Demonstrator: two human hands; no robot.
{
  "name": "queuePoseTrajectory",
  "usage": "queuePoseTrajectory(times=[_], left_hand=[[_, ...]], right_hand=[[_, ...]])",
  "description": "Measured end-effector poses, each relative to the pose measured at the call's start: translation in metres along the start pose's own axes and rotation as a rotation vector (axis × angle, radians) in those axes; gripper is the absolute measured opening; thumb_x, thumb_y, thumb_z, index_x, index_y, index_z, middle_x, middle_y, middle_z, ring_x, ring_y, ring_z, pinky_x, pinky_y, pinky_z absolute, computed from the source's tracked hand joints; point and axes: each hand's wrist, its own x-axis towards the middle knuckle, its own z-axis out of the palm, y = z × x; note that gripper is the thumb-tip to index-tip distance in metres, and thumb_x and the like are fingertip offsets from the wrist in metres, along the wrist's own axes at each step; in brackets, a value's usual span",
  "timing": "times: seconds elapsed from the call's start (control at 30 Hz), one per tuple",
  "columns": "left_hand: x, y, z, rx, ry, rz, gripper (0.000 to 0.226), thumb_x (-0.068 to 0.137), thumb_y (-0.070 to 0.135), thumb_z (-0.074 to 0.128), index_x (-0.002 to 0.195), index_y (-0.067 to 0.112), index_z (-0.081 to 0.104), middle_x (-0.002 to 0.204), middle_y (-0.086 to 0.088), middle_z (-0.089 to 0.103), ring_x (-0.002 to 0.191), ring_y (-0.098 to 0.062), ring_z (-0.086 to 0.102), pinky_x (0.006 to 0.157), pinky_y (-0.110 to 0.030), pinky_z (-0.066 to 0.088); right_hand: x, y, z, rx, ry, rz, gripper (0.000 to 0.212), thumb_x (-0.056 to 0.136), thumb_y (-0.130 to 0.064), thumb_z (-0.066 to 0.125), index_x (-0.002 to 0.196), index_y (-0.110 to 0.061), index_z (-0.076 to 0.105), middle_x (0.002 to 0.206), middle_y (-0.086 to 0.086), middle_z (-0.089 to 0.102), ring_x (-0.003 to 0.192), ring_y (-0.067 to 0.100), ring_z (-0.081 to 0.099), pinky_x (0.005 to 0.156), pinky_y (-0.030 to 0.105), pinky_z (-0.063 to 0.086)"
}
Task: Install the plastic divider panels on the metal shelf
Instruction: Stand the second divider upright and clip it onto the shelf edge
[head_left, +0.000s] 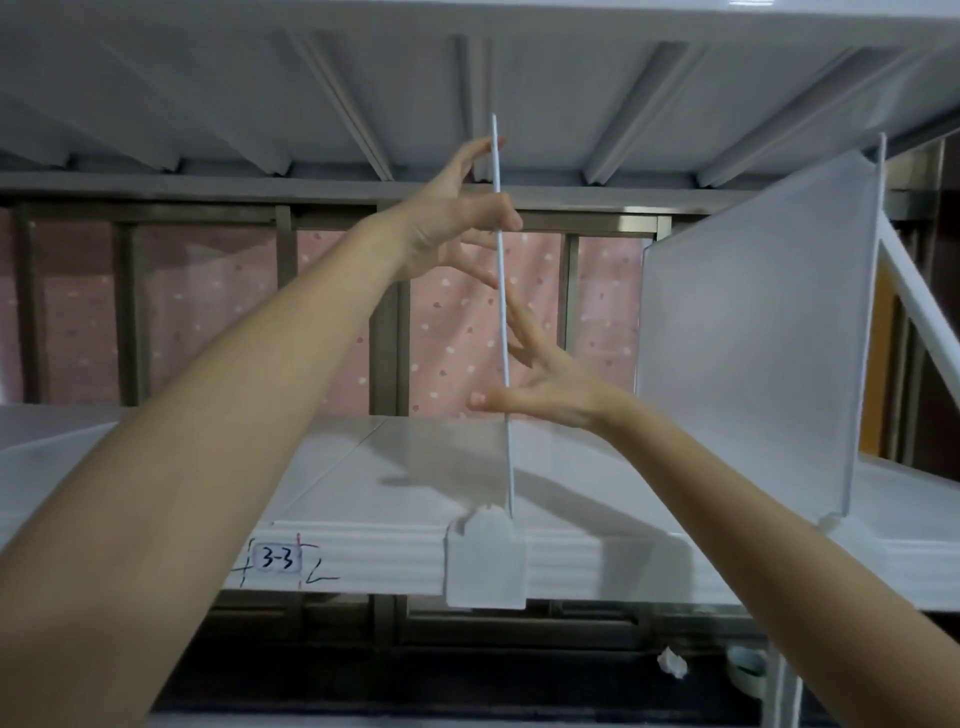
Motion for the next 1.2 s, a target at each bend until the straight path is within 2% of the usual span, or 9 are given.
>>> queuePoseTrajectory(times=[0.1, 0.27, 0.43, 0.63, 0.83, 0.9, 1.0, 1.07, 1.2], left_hand=[[0.005, -0.004, -0.003, -0.025, -0.029, -0.018, 0.100, 0.064, 0.010, 0.070, 0.147, 0.036, 0.022, 0.142, -0.017, 0.034, 0.116, -0.042, 0.053, 0.075, -0.052, 0.057], [0.014, 0.005, -0.009, -0.067, -0.031, -0.039, 0.087, 0.071, 0.008, 0.058, 0.148, 0.032, 0.025, 0.148, -0.011, 0.028, 0.118, -0.045, 0.048, 0.075, -0.056, 0.056], [0.015, 0.009, -0.009, -0.013, -0.113, -0.059, 0.085, 0.075, 0.008, 0.059, 0.145, 0.040, 0.022, 0.150, -0.002, 0.018, 0.122, -0.047, 0.044, 0.074, -0.053, 0.056], [0.018, 0.007, -0.009, 0.043, -0.125, -0.030, 0.079, 0.086, 0.005, 0.055, 0.148, 0.039, 0.017, 0.154, -0.005, 0.014, 0.122, -0.047, 0.044, 0.072, -0.049, 0.057], [0.022, 0.009, -0.014, 0.051, -0.116, -0.039, 0.078, 0.082, 0.010, 0.059, 0.145, 0.038, 0.024, 0.137, -0.006, 0.031, 0.114, -0.051, 0.050, 0.072, -0.051, 0.057], [0.021, 0.008, -0.016, 0.058, -0.120, -0.039, 0.079, 0.083, 0.010, 0.059, 0.146, 0.039, 0.022, 0.138, -0.006, 0.030, 0.115, -0.052, 0.049, 0.073, -0.052, 0.057], [0.020, 0.004, -0.016, 0.059, -0.123, -0.038, 0.081, 0.084, 0.009, 0.058, 0.147, 0.039, 0.018, 0.133, -0.003, 0.030, 0.114, -0.048, 0.051, 0.072, -0.050, 0.057], [0.021, 0.002, -0.017, 0.069, -0.118, -0.031, 0.081, 0.085, 0.008, 0.058, 0.148, 0.038, 0.017, 0.132, -0.003, 0.029, 0.114, -0.045, 0.052, 0.071, -0.048, 0.057], [0.022, 0.001, -0.018, 0.082, -0.111, -0.023, 0.084, 0.083, 0.010, 0.060, 0.150, 0.037, 0.016, 0.142, -0.005, 0.025, 0.120, -0.047, 0.045, 0.070, -0.046, 0.057]], right_hand=[[-0.001, 0.005, 0.003, 0.006, -0.045, 0.036, 0.128, 0.064, -0.043, 0.080, 0.148, -0.043, -0.016, 0.157, -0.020, -0.016, 0.146, 0.005, -0.003, 0.121, 0.041, 0.014], [0.009, -0.003, -0.002, 0.007, -0.013, 0.032, 0.121, 0.064, -0.039, 0.078, 0.149, -0.048, -0.008, 0.160, -0.014, -0.008, 0.148, 0.018, 0.005, 0.118, 0.049, 0.020], [0.006, -0.002, 0.000, 0.022, 0.003, 0.015, 0.121, 0.063, -0.034, 0.075, 0.152, -0.038, -0.008, 0.161, -0.008, -0.002, 0.148, 0.012, 0.007, 0.118, 0.048, 0.021], [0.005, -0.005, 0.001, 0.005, 0.014, 0.021, 0.122, 0.062, -0.036, 0.073, 0.153, -0.033, -0.009, 0.161, -0.003, -0.001, 0.148, 0.016, 0.009, 0.118, 0.049, 0.020], [0.010, -0.008, 0.000, 0.011, 0.013, 0.040, 0.122, 0.064, -0.033, 0.074, 0.152, -0.036, -0.011, 0.161, -0.007, -0.008, 0.148, 0.014, 0.003, 0.112, 0.029, 0.019], [0.011, -0.007, 0.001, 0.013, 0.009, 0.038, 0.121, 0.066, -0.030, 0.074, 0.152, -0.035, -0.012, 0.161, -0.006, -0.007, 0.148, 0.014, 0.004, 0.115, 0.033, 0.019], [0.010, -0.004, 0.005, 0.003, 0.007, 0.029, 0.122, 0.065, -0.035, 0.073, 0.152, -0.036, -0.012, 0.161, -0.005, -0.007, 0.148, 0.016, 0.005, 0.119, 0.043, 0.020], [0.010, -0.003, 0.006, 0.001, 0.006, 0.028, 0.122, 0.064, -0.037, 0.073, 0.152, -0.035, -0.011, 0.161, -0.004, -0.006, 0.148, 0.017, 0.005, 0.119, 0.045, 0.020], [0.011, -0.004, 0.005, -0.007, 0.008, 0.024, 0.122, 0.063, -0.038, 0.071, 0.152, -0.032, -0.011, 0.161, -0.002, -0.003, 0.148, 0.018, 0.007, 0.119, 0.045, 0.020]])
